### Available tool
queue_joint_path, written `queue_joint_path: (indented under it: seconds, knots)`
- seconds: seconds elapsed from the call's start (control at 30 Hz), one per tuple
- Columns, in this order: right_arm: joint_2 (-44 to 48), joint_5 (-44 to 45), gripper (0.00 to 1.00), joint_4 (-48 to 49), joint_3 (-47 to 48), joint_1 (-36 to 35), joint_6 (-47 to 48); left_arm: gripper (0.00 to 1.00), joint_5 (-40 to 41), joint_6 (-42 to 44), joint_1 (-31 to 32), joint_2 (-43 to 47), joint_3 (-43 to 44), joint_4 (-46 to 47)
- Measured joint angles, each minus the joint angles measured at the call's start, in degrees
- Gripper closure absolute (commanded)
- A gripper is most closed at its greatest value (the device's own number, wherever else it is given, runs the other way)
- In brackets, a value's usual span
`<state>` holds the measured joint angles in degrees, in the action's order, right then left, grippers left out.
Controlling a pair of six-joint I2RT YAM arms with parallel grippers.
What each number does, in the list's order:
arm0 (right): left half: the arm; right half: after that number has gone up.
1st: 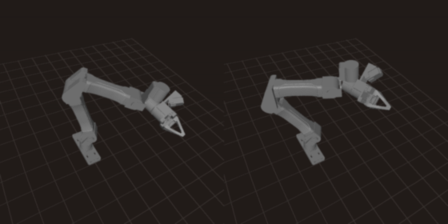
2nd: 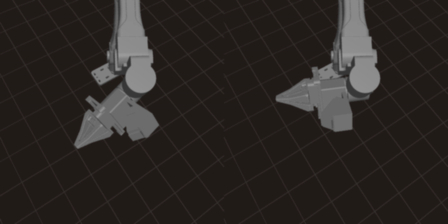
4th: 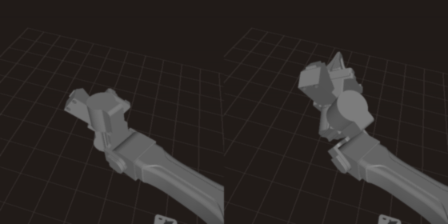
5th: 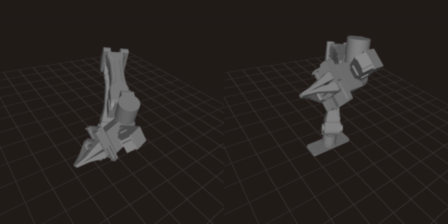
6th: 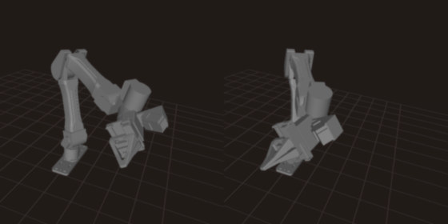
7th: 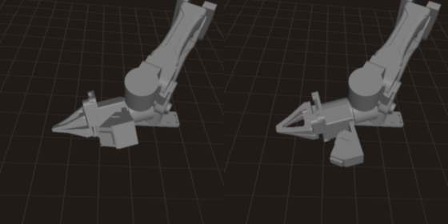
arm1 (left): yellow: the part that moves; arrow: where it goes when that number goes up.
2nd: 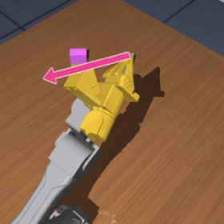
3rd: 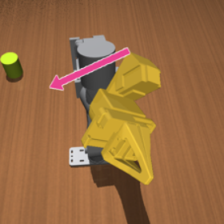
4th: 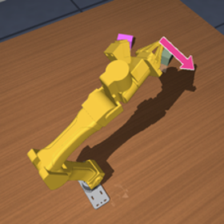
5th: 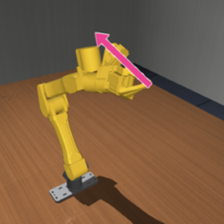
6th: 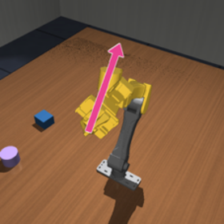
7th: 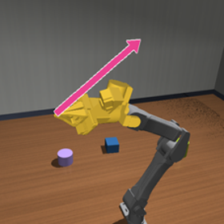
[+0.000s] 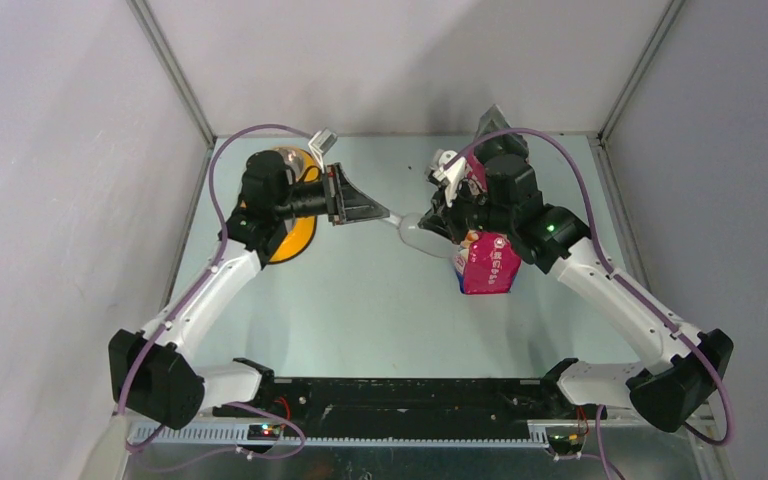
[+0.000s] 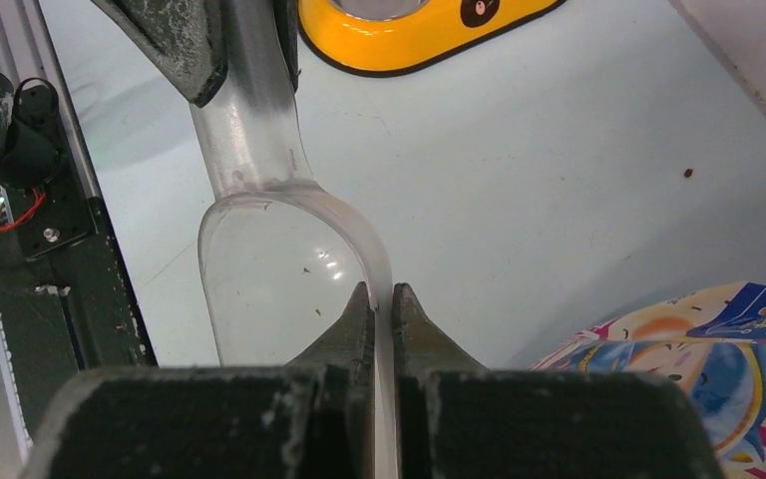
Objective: Serve the pet food
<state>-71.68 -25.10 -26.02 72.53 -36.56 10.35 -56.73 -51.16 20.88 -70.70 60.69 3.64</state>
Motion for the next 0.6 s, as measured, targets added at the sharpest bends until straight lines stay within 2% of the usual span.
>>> queue_joint_path:
  seconds: [0.03, 0.07, 0.1, 0.13, 0.2, 0.37, 0.43, 0.5, 0.6]
  knots:
    - [0.0, -0.2, 0.9, 0.0, 0.0, 0.0, 0.4, 0.97, 0.0, 0.0, 0.0, 0.0, 0.0, 0.2]
    - [0.0, -0.3, 0.79, 0.0, 0.0, 0.1, 0.7, 0.99, 0.0, 0.0, 0.0, -0.1, 0.0, 0.2]
    - [0.0, -0.4, 0.72, -0.1, 0.0, 0.2, 0.9, 1.0, 0.0, 0.1, 0.0, -0.1, -0.1, 0.3]
    - [0.1, -0.6, 0.59, -0.5, 0.0, 0.2, 1.8, 1.0, -0.1, 0.2, 0.1, -0.1, -0.2, 0.5]
    - [0.4, -0.8, 0.49, -1.7, 0.0, 0.5, 2.3, 1.0, -0.5, 0.6, 0.4, -0.1, -0.7, 0.9]
    - [1.5, -3.7, 0.41, -9.7, 3.7, 4.7, 4.4, 1.0, -0.5, 4.4, 0.7, -0.1, -1.3, -1.1]
    - [1.4, -5.0, 0.4, -12.1, 7.1, 8.0, 4.0, 1.0, 0.1, 9.4, 0.8, -0.1, -1.1, -4.7]
    - [1.4, -6.3, 0.41, -13.4, 11.7, 13.0, 2.4, 1.0, 2.3, 17.7, 0.9, -0.1, 0.3, -12.5]
    - [1.4, -3.5, 0.41, -12.6, 16.4, 20.2, -1.7, 1.0, 7.4, 28.9, 1.3, 0.0, 2.2, -21.6]
